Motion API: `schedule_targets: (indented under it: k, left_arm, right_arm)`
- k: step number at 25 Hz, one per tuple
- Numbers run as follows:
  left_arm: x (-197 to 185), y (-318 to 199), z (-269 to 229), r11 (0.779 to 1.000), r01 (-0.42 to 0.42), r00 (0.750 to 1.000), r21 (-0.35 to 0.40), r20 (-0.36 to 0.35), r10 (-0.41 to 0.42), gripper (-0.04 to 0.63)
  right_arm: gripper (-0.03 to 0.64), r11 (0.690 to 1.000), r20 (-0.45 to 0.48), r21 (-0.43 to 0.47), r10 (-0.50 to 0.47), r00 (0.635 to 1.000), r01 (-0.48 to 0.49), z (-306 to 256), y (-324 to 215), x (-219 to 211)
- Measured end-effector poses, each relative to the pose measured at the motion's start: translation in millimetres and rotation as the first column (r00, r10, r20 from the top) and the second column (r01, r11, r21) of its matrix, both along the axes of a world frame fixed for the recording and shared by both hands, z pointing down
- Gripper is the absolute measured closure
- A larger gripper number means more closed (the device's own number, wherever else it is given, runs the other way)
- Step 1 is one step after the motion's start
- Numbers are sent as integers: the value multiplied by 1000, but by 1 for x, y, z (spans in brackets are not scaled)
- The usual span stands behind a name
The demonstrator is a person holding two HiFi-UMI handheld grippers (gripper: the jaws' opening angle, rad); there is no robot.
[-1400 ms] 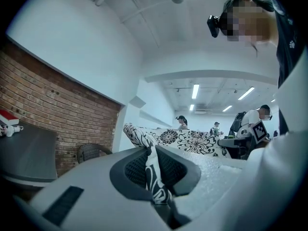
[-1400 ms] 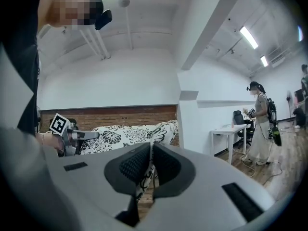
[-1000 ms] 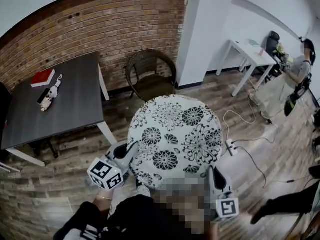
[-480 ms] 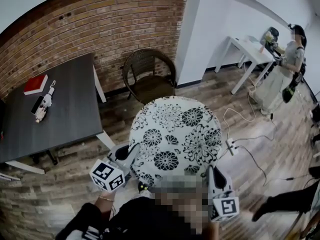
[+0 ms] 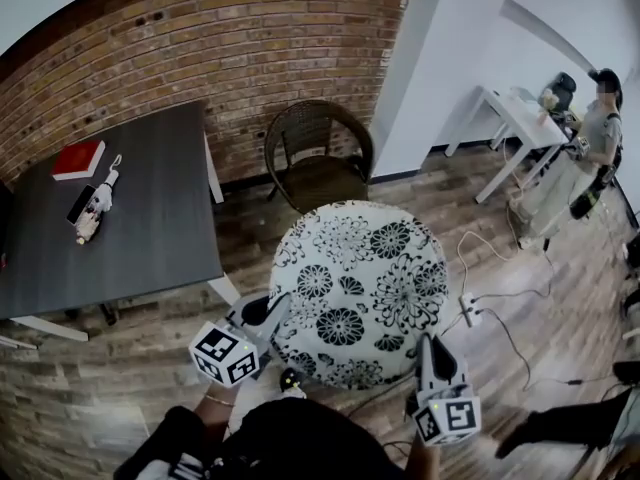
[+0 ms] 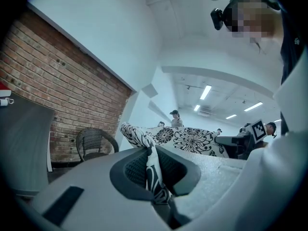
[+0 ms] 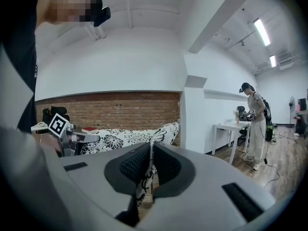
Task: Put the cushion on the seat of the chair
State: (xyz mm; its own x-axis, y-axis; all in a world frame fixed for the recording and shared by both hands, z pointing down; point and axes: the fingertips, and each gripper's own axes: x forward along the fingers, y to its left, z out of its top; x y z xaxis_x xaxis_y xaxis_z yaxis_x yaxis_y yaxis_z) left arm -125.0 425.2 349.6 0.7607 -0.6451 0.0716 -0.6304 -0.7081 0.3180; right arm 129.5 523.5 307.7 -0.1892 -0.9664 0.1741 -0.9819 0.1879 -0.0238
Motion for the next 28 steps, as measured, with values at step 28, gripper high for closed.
schedule_targets:
  k: [28]
  left_arm:
    - [-50, -49, 24, 995, 88, 996, -55, -6, -89, 581]
  right_arm:
    - [597, 992, -40, -50, -119, 992, 117, 13, -88, -57]
